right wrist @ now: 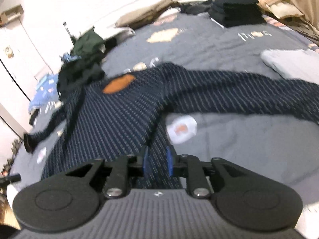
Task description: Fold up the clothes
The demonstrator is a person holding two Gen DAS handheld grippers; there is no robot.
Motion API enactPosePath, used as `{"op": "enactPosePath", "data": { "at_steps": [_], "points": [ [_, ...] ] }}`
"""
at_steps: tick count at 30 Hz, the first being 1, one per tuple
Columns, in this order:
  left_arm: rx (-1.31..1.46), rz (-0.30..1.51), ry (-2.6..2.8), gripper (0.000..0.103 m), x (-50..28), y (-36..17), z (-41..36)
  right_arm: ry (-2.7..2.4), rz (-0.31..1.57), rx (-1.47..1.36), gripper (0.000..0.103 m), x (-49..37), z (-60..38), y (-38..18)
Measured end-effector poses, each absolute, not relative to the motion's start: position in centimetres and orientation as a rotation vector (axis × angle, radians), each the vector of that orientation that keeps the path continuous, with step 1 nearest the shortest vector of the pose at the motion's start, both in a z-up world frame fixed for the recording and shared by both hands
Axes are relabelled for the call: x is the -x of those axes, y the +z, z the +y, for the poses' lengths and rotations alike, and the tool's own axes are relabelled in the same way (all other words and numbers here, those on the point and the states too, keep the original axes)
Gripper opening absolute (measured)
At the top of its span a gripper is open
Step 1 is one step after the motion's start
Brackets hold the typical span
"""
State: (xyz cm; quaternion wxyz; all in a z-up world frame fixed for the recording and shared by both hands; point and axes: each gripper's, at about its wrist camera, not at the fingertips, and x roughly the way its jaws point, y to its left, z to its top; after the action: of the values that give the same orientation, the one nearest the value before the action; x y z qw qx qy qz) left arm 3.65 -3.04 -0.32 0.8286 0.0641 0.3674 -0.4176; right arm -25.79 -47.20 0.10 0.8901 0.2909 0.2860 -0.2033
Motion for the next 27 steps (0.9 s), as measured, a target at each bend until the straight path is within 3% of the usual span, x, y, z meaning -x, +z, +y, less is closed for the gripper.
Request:
{"op": "enactPosePath", "data": {
  "at_steps": [3, 7, 15, 27],
  "points": [
    [-0.115, 0.755, -0.897, 0.040, -4.3, -0.4, -4.9, -0.390, 0.556, -0.605, 0.035, 23.4, -48.2, 0.1],
    [-0.138, 0.727, -0.904, 0.046, -5.4, -0.7, -7.8, -0.371, 0.509, -0.595, 0.039, 20.7, -49.7, 0.2],
    [-0.230, 0.674, -0.928, 0.046, -7.9, -0.8, -14.4, -0.295, 0.461, -0.517, 0.039, 15.1, -53.0, 0.5],
    [-0.294, 0.626, -1.089, 0.046, -13.3, -1.0, -29.7, -0.282, 0.356, -0.555, 0.039, 16.5, -56.9, -0.7]
  ]
}}
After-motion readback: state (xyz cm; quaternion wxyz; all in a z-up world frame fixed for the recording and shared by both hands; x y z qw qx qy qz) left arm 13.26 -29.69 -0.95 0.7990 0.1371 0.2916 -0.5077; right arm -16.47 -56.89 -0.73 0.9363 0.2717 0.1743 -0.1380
